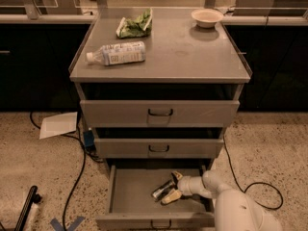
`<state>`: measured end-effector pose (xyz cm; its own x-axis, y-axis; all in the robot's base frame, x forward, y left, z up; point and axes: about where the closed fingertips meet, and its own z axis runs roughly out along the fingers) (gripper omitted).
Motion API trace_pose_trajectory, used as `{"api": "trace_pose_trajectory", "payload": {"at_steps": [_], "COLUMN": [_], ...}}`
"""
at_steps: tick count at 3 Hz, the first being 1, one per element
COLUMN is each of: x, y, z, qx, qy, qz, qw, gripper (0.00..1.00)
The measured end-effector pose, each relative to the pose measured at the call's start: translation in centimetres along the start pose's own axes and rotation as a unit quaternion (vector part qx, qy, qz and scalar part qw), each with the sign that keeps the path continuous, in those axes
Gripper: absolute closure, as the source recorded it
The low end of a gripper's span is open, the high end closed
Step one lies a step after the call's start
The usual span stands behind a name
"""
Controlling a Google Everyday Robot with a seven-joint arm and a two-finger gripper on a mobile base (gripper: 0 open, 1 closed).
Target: Pick redbull can from bottom drawer and place on counter
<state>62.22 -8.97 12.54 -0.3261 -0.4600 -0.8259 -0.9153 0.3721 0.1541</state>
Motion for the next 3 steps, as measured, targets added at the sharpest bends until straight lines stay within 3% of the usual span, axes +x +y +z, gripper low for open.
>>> {"api": "trace_pose_trajectory", "payload": {"at_steps": [3], "x": [0.4], "y": [0.7], "z": [3.4], "qx": [-0.026], "qy": [-0.005], "qz": [0.000], "qw": [0.9996], "gripper": [0.00]}}
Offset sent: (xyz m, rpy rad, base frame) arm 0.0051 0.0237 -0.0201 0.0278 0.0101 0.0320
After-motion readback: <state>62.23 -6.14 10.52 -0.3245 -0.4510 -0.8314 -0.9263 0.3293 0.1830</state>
